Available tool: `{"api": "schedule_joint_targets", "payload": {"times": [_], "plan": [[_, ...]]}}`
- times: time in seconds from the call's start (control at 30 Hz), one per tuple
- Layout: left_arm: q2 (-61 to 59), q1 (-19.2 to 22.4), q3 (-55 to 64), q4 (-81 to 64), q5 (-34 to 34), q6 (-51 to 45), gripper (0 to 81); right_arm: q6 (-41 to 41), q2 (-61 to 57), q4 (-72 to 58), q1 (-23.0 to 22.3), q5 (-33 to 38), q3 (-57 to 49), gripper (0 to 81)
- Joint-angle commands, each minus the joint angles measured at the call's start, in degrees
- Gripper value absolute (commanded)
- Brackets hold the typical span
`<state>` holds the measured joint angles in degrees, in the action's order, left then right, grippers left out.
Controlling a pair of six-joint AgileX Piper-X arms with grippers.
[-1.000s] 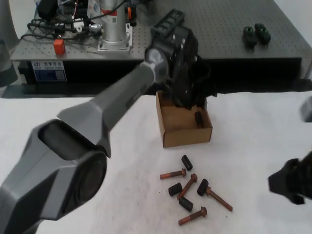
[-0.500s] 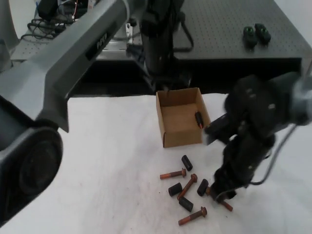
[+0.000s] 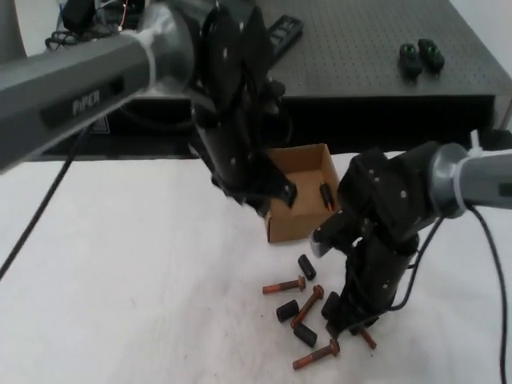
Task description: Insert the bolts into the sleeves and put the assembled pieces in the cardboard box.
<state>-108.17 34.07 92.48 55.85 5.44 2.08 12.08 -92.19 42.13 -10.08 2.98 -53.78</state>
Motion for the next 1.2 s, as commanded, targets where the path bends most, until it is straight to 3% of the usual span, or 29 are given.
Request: {"api": "schedule_joint_targets", "payload": {"times": [0.0, 0.13, 0.3, 0.43, 0.7, 0.83, 0.97, 1.07, 1.17], "plan": [[0.15, 2.32, -4.29, -3.34, 7.90, 6.25, 32.3, 0.80, -2.43, -0.45, -1.62, -1.07, -2.32, 3.3], [-2.74, 5.75, -5.33, -4.68, 8.58, 7.64, 33.6, -2.57, 8.20, -0.43, 3.49, 4.24, 3.89, 3.3], [-7.08, 8.24, -5.18, -7.57, 6.61, 10.76, 38.2, -4.45, 21.33, 0.04, 7.15, 4.71, 12.79, 3.3], [-9.45, 8.08, -5.20, -6.86, 2.77, 16.51, 36.4, -4.84, 29.24, 0.86, 8.34, 5.59, 17.13, 3.3], [-12.28, 8.07, -5.20, -6.06, 2.48, 20.62, 30.1, -6.54, 34.93, 1.34, 8.38, 5.58, 20.54, 3.3], [-12.95, 8.07, -5.20, -6.05, 2.49, 20.91, 22.0, -6.54, 34.93, 1.19, 8.38, 5.58, 20.54, 3.3], [-12.20, 8.07, -4.89, -5.31, 0.73, 20.91, 0.4, -7.02, 34.93, 1.20, 8.38, 5.58, 20.31, 3.3], [-10.26, 8.07, -3.94, -4.11, 0.03, 19.80, 0.0, -8.11, 35.44, -1.21, 8.38, 8.69, 20.31, 3.3], [-5.54, 7.83, -3.99, -5.31, 0.32, 15.46, 0.7, -12.52, 37.05, -7.79, 8.26, 16.61, 20.31, 3.3]]}}
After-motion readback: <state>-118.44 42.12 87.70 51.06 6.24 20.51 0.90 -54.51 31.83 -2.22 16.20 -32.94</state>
